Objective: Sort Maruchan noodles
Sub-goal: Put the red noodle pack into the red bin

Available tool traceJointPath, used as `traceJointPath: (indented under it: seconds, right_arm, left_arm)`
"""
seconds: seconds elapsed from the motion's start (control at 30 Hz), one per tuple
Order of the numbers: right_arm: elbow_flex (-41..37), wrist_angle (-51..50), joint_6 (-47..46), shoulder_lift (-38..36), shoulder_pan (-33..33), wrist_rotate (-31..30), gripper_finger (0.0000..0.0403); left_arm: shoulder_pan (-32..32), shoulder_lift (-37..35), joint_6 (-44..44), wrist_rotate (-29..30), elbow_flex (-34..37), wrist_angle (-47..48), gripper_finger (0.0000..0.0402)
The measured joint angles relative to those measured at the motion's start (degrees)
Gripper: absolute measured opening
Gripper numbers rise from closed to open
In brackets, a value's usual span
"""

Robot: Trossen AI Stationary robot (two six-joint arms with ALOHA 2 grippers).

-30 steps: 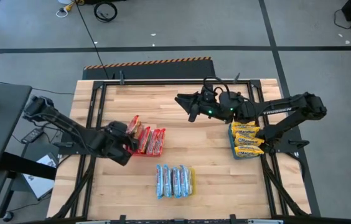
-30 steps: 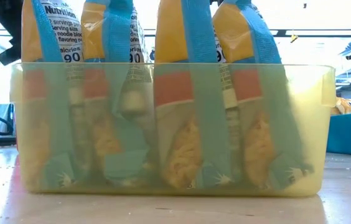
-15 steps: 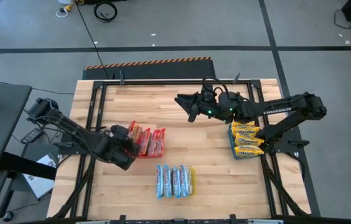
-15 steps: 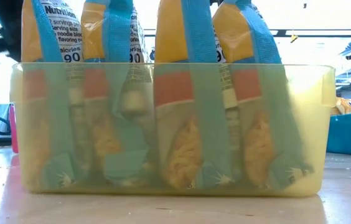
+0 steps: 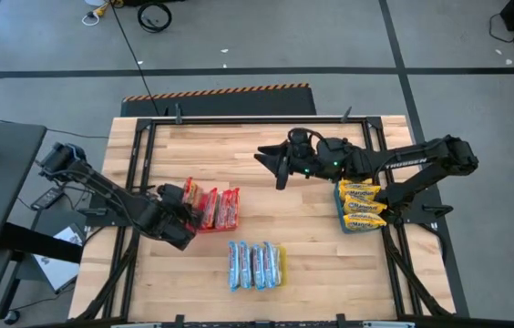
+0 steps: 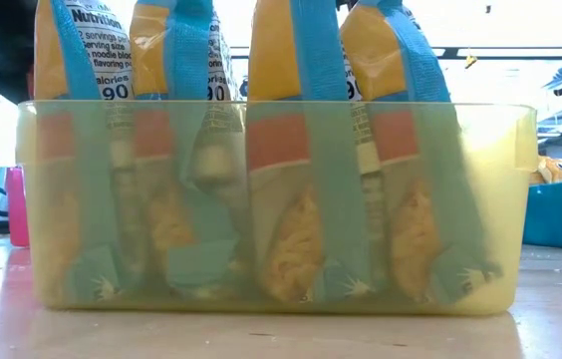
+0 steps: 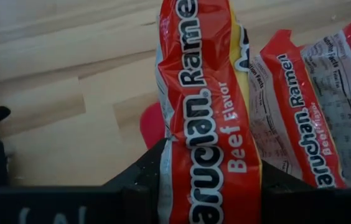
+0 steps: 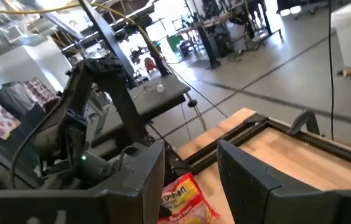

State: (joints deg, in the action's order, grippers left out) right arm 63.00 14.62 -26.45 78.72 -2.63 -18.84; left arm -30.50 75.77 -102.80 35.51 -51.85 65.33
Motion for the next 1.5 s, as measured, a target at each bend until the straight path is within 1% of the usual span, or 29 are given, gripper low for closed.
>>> traceJointPath:
  seconds: [0.13,0.23,0.37,0.43,0.57,0.63,0.7,0.77,0.87,0.97,1.1,1.23,1.37,1.5]
  right_arm:
    - [0.05,1.43,3.16,0.07,-0.86,-2.24,0.0153]
    - [2.67,0.56,6.37,2.34,-3.51,-4.79,0.0153]
    - [11.99,-5.66,12.30,9.57,-7.65,-7.29,0.0153]
    - [17.17,-8.19,16.02,14.01,-9.25,-7.43,0.0153]
    - [26.06,-15.56,25.54,21.23,-11.55,-4.14,0.0154]
    - [29.69,-23.48,27.67,23.84,-12.36,-4.17,0.0158]
    - [32.16,-32.47,27.54,25.96,-12.79,-4.20,0.0164]
    - [33.34,-39.39,25.75,27.50,-13.04,-5.04,0.0172]
    - [33.44,-46.89,20.79,28.99,-12.95,-5.11,0.0182]
    - [32.81,-51.55,16.45,32.12,-12.22,-3.13,0.0186]
    - [32.52,-55.53,14.04,36.06,-10.24,0.49,0.0186]
    - [32.57,-57.83,11.59,36.37,-8.10,5.82,0.0186]
    - [32.57,-58.11,13.68,36.39,-7.63,5.99,0.0186]
    - [32.54,-56.66,16.54,37.50,-6.82,7.49,0.0186]
  left_arm:
    - [-0.02,-0.02,-0.05,1.55,2.03,-1.72,0.0126]
    - [0.00,-0.02,-0.01,1.74,2.38,-2.34,0.0126]
    - [0.44,-0.04,0.28,1.99,2.40,-2.44,0.0126]
    - [0.85,-0.02,0.30,2.18,2.40,-2.44,0.0126]
    - [1.11,-0.02,0.39,2.16,2.42,-2.35,0.0126]
    - [1.11,-0.02,0.36,2.18,2.42,-2.35,0.0126]
    - [1.11,-0.02,0.39,2.18,2.42,-2.40,0.0126]
    - [1.11,-0.02,0.36,2.22,2.42,-2.48,0.0126]
    - [1.07,0.00,0.39,2.45,2.49,-4.01,0.0126]
    - [1.20,1.08,-0.27,3.25,2.47,-4.77,0.0126]
    - [1.81,3.01,-0.99,2.57,2.47,-6.97,0.0126]
    - [3.30,4.09,1.27,-3.85,2.47,-11.73,0.0126]
    - [5.98,4.07,2.06,-6.62,2.49,-12.97,0.0126]
    - [9.37,4.07,6.87,-11.48,2.52,-15.18,0.0126]
